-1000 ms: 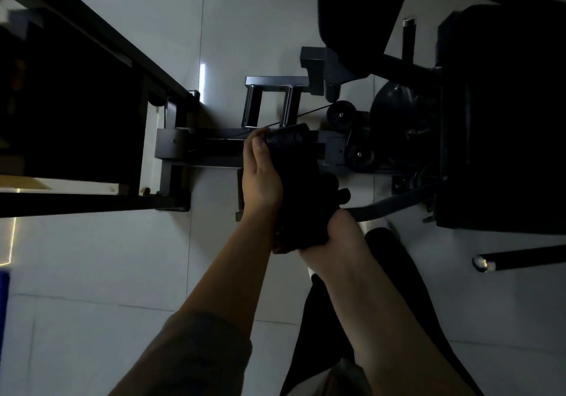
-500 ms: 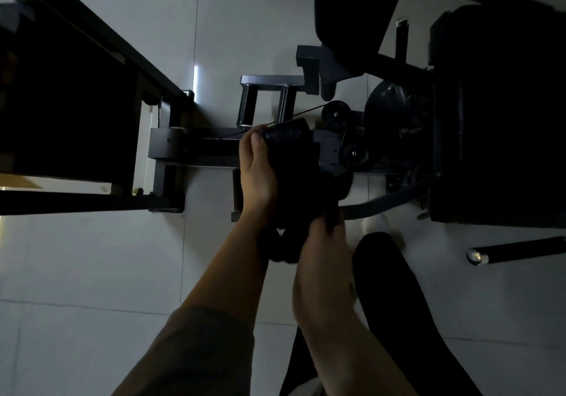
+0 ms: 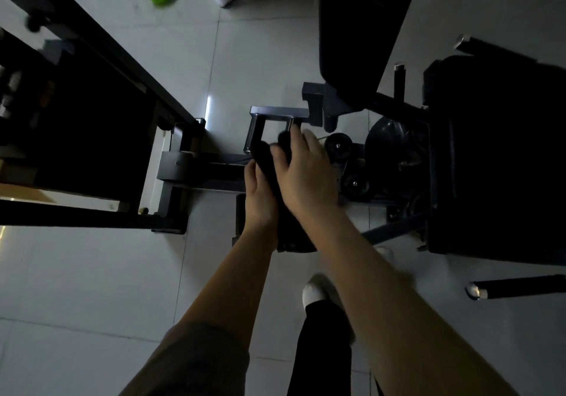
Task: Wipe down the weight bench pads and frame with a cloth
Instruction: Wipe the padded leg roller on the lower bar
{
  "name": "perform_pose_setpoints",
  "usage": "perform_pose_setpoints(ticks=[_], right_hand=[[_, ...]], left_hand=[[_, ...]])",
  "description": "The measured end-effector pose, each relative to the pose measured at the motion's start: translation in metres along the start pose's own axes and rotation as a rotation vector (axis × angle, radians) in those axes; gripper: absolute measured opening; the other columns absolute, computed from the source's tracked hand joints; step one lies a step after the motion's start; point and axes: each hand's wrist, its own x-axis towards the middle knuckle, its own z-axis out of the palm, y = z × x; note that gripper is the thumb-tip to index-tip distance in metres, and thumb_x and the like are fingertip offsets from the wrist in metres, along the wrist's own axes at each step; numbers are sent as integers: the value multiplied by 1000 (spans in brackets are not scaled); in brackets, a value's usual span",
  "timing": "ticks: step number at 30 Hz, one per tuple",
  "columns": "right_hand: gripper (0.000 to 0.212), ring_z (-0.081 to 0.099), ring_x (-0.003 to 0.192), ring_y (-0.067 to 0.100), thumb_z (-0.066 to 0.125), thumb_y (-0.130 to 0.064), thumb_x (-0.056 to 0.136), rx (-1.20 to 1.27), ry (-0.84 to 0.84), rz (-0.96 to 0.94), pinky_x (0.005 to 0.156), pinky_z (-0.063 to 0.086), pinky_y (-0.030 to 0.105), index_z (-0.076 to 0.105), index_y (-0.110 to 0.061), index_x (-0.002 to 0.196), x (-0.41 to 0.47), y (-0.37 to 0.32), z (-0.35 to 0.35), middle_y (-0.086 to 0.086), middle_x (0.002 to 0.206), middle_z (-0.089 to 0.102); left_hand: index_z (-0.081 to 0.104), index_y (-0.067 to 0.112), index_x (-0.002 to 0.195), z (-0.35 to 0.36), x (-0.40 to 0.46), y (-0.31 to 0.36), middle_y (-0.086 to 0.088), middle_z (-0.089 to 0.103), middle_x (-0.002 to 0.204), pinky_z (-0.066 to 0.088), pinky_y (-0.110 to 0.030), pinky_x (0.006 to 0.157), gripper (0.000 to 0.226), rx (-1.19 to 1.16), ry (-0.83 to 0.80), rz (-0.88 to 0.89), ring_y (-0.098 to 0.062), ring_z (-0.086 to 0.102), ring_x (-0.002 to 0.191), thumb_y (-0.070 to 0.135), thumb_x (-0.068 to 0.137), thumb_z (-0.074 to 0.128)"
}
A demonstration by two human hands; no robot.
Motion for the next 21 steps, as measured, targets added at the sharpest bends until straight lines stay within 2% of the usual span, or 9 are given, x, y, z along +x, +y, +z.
perform_pose_setpoints(ticks=[2, 4, 7, 12, 14, 16, 18, 21], right_hand=[[61, 31, 139, 23, 28, -47, 95, 66, 63, -48, 106, 33, 29, 24, -18, 148, -39, 13, 2, 9, 152, 29], [64, 29, 140, 20, 21, -53, 93, 192, 44, -18, 104, 32, 25, 15, -24, 150, -79, 27, 4, 8, 154, 26], [66, 30, 139, 15, 17, -61, 92, 306, 25, 29, 106, 36, 25, 9, -28, 148, -111, 35, 5, 6, 153, 28], [59, 39, 134, 20, 33, -43, 97, 201, -9, 96, 102, 42, 32, 17, -22, 149, -64, 22, -1, 5, 149, 35], [56, 43, 130, 24, 32, -42, 98, 136, -71, 120, 99, 41, 35, 19, -22, 149, -27, 12, -4, 7, 147, 38], [51, 44, 128, 25, 33, -42, 98, 133, -143, 128, 100, 39, 36, 30, -22, 145, 6, 4, -6, 7, 143, 42], [46, 43, 128, 23, 35, -40, 98, 161, -162, 106, 101, 37, 35, 39, -22, 141, 19, 2, -4, 4, 142, 45], [48, 37, 133, 16, 33, -42, 98, 280, -116, 37, 101, 35, 28, 30, -29, 145, -13, 16, -5, -1, 148, 35]], left_hand=[[45, 37, 120, 0, 0, -1, 4, 60, 103, 46, -30, 73, 26, 18, 20, 19, -15, 59, 95, 42, 99, 31], [48, 34, 116, 0, -1, -4, 9, 57, 101, 46, -28, 76, 24, 36, 25, 42, -13, 56, 97, 40, 99, 30], [48, 27, 121, -1, -2, -9, 10, 56, 101, 48, -32, 78, 31, 66, 38, 72, -14, 55, 98, 42, 99, 31], [48, 36, 113, -1, -1, -14, 2, 57, 107, 46, -38, 90, 26, 105, 77, 98, -18, 55, 101, 41, 99, 27], [45, 39, 113, -1, 0, -14, 2, 58, 107, 46, -38, 89, 24, 121, 83, 104, -17, 56, 98, 41, 99, 26], [45, 40, 111, 0, 0, -13, 6, 59, 99, 47, -35, 84, 22, 120, 89, 103, -12, 57, 93, 40, 100, 25], [46, 37, 114, 0, 0, -12, 5, 59, 100, 47, -34, 84, 25, 106, 95, 102, -12, 58, 93, 39, 100, 26], [47, 32, 121, 0, -1, -12, 5, 57, 99, 44, -32, 82, 30, 103, 122, 103, -10, 57, 90, 39, 100, 26]])
